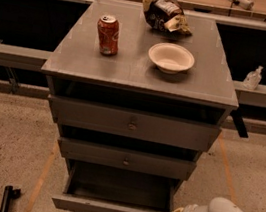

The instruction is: Open bottom drawer

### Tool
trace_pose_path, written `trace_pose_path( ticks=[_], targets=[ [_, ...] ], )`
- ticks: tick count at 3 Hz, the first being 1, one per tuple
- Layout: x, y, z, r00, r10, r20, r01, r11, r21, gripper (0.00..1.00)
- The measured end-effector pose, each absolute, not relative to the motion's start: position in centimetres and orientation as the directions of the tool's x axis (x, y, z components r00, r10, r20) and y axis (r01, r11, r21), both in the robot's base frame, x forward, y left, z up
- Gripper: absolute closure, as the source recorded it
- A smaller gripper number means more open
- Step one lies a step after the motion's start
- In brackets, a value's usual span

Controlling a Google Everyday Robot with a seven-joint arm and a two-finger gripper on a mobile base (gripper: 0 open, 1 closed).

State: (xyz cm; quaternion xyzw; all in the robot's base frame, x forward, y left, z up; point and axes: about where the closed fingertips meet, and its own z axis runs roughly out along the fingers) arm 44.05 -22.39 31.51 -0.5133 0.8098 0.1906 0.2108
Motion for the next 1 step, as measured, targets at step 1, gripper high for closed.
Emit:
trace_pose_path(
  ticks=[1],
  targets=[
    [43.93,-23.23,31.88,-0.392,-0.748,-0.537,-0.906,0.414,0.084,0.70]
  ],
)
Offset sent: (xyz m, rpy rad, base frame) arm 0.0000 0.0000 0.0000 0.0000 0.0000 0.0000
